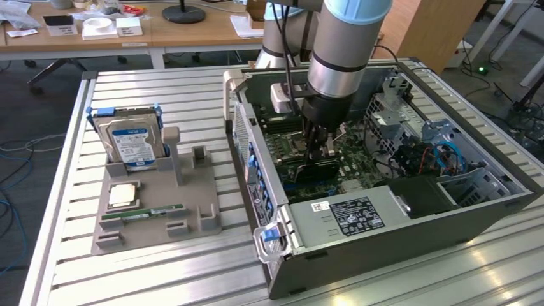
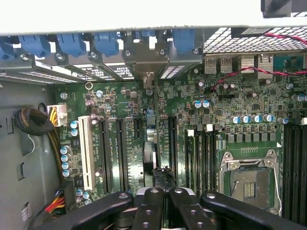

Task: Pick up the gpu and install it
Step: 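Press down on the gpu until it lock into place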

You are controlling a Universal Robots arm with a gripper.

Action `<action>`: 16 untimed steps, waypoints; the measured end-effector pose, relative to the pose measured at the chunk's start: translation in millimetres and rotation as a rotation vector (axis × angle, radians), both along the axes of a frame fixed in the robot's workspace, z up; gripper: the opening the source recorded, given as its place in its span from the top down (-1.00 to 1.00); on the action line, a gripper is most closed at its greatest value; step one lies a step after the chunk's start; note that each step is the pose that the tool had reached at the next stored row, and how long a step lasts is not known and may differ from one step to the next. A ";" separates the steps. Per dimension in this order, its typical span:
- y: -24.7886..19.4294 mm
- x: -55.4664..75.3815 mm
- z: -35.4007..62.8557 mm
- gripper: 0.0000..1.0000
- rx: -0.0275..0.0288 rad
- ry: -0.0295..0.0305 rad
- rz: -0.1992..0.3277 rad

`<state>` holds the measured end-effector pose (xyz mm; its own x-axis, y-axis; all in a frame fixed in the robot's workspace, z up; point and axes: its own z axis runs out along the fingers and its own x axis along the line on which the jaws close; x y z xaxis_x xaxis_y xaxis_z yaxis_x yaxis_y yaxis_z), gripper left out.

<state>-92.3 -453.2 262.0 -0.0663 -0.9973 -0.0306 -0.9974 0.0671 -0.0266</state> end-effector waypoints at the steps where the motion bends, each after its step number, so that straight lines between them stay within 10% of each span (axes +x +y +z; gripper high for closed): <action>1: 0.0 0.0 0.0 0.79 -0.0001 0.0000 0.000; 16: -1.2 -1.2 -1.6 0.79 -0.0003 0.0001 0.000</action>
